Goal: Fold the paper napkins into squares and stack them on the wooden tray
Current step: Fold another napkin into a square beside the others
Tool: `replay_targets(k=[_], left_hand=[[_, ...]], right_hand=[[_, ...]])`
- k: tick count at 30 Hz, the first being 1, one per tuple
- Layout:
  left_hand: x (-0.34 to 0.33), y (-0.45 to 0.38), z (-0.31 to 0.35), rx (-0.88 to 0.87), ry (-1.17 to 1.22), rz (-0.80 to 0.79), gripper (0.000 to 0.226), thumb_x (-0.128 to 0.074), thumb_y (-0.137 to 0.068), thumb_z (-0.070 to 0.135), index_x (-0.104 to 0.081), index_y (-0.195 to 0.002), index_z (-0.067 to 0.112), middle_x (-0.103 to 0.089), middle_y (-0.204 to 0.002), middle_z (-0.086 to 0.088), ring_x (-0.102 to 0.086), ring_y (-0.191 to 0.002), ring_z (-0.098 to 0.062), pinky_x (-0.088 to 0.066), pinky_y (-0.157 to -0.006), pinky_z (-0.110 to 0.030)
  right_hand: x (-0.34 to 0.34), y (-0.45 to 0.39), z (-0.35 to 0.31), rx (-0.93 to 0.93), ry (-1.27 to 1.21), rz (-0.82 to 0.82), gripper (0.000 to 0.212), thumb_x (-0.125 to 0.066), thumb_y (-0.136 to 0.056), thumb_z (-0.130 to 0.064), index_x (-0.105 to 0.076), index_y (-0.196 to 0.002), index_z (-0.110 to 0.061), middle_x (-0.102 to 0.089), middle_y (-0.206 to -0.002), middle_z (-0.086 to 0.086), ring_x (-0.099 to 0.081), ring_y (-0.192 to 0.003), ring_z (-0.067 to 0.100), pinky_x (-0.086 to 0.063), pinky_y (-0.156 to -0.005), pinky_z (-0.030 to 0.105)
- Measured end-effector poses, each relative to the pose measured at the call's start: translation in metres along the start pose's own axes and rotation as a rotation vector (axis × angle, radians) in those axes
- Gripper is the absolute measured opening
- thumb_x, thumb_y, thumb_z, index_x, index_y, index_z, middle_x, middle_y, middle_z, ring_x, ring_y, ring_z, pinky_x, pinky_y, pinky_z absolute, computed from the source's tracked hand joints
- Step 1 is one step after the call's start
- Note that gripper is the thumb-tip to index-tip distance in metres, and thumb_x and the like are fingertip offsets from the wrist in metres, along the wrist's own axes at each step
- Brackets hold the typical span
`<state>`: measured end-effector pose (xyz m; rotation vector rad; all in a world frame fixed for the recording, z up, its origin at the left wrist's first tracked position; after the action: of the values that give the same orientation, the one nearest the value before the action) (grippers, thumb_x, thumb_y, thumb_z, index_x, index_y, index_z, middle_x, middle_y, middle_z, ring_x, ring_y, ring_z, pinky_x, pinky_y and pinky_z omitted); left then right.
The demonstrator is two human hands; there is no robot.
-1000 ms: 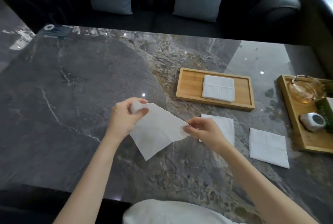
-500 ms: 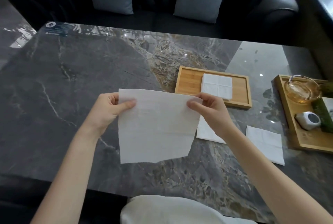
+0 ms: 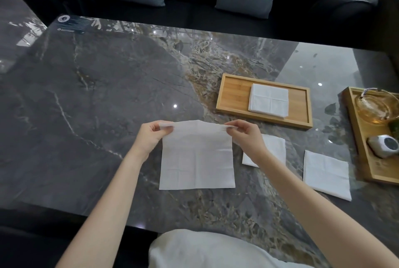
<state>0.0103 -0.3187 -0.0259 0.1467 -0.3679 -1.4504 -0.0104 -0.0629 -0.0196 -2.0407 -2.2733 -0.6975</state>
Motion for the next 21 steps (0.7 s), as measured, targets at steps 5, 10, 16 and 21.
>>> replay_targets(k=[5, 10, 16, 21], left_hand=[[0.006, 0.03, 0.003, -0.029, -0.047, -0.025, 0.014, -0.064, -0.079, 0.0, -0.071, -0.087, 0.009, -0.065, -0.101, 0.007, -0.063, -0.082, 0.01, -0.047, -0.077, -0.005], [0.011, 0.064, -0.016, -0.121, -0.256, -0.02, 0.051, -0.064, -0.074, -0.009, -0.073, -0.072, 0.041, -0.058, -0.119, 0.005, -0.05, -0.114, -0.005, -0.037, -0.098, -0.021], [0.005, 0.082, -0.046, -0.232, -0.614, -0.039, 0.057, -0.055, -0.067, -0.02, -0.073, -0.083, 0.031, -0.048, -0.128, 0.011, -0.033, -0.126, -0.007, -0.018, -0.101, -0.005], [0.006, 0.085, -0.059, -0.253, -0.88, -0.133, 0.042, -0.058, -0.074, -0.01, -0.072, -0.098, 0.021, -0.05, -0.136, -0.002, -0.03, -0.129, -0.011, -0.028, -0.104, -0.037]], right_hand=[[0.005, 0.023, -0.005, 0.088, 0.005, 0.009, 0.016, -0.066, -0.08, -0.009, -0.07, -0.074, -0.023, -0.066, -0.07, -0.003, -0.054, -0.065, 0.009, -0.042, -0.064, 0.02], [-0.002, 0.053, 0.009, 0.203, 0.163, 0.0, 0.02, -0.066, -0.077, -0.001, -0.07, -0.073, -0.021, -0.067, -0.078, -0.011, -0.056, -0.073, 0.003, -0.044, -0.063, 0.018], [-0.008, 0.073, 0.045, 0.244, 0.431, -0.112, 0.023, -0.066, -0.075, 0.001, -0.072, -0.081, -0.02, -0.057, -0.092, -0.012, -0.057, -0.088, 0.013, -0.045, -0.078, 0.019], [-0.006, 0.078, 0.058, 0.274, 0.513, -0.225, 0.019, -0.056, -0.077, -0.015, -0.07, -0.088, -0.022, -0.065, -0.099, -0.011, -0.047, -0.107, 0.002, -0.04, -0.096, 0.036]])
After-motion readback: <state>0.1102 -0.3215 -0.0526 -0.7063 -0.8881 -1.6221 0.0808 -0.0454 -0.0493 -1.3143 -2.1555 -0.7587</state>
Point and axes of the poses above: each hand's wrist, its own y-axis away from the middle knuckle, its own x-axis out of the back of the hand, z = x × y, the point moved 2 cm from there along -y, towards the middle knuckle
